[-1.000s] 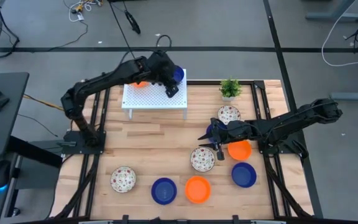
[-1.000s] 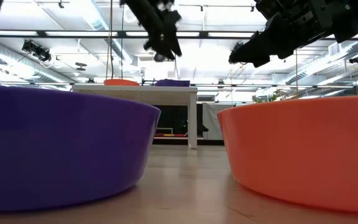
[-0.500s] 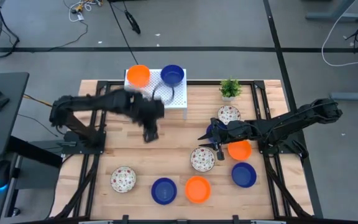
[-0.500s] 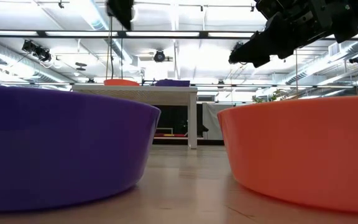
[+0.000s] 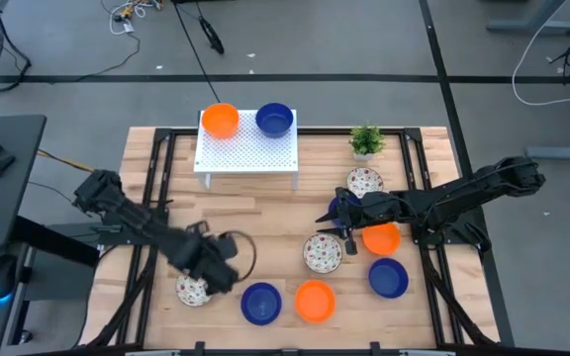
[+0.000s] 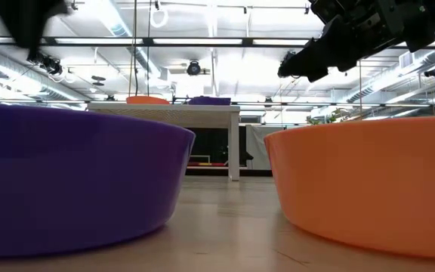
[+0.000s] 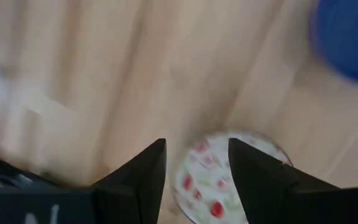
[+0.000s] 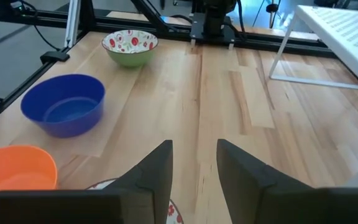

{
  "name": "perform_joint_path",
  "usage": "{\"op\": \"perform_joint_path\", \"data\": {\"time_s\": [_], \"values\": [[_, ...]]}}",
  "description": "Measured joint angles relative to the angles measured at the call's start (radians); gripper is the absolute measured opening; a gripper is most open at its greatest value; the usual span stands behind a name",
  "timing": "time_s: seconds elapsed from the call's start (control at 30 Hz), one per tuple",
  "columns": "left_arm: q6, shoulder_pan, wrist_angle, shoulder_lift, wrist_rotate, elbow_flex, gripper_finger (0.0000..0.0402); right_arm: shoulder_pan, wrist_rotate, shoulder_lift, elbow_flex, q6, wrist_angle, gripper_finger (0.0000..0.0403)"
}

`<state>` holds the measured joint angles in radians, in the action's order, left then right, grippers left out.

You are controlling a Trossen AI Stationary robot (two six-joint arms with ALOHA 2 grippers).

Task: Pick & Place Mini bowls
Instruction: Put the red pattern bowl on the shelf

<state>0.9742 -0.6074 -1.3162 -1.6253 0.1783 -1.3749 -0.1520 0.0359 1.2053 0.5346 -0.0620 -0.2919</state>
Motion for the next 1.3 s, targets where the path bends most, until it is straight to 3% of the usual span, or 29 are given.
{"op": "perform_joint_path", "data": {"time_s": [0.23, 0.4, 0.53, 0.93, 1.3], "values": [[0.272, -0.164, 0.170, 0.000, -0.133, 0.147, 0.0237, 0.001, 0.000, 0.000, 0.000, -0.045, -0.032, 0.0130], [0.404, -0.238, 0.332, -0.001, -0.125, 0.189, 0.0289, 0.002, 0.000, 0.000, 0.000, -0.074, -0.087, 0.0130], [0.406, -0.270, 0.398, -0.050, -0.100, 0.190, 0.0290, 0.004, 0.000, 0.000, 0.000, -0.117, -0.125, 0.0130], [0.376, -0.270, 0.392, -0.175, -0.180, 0.191, 0.0217, 0.006, 0.000, 0.000, 0.000, -0.191, -0.190, 0.0130], [0.357, -0.265, 0.374, -0.175, -0.182, 0.190, 0.0074, 0.007, 0.001, 0.000, 0.000, -0.183, -0.182, 0.0130]]}}
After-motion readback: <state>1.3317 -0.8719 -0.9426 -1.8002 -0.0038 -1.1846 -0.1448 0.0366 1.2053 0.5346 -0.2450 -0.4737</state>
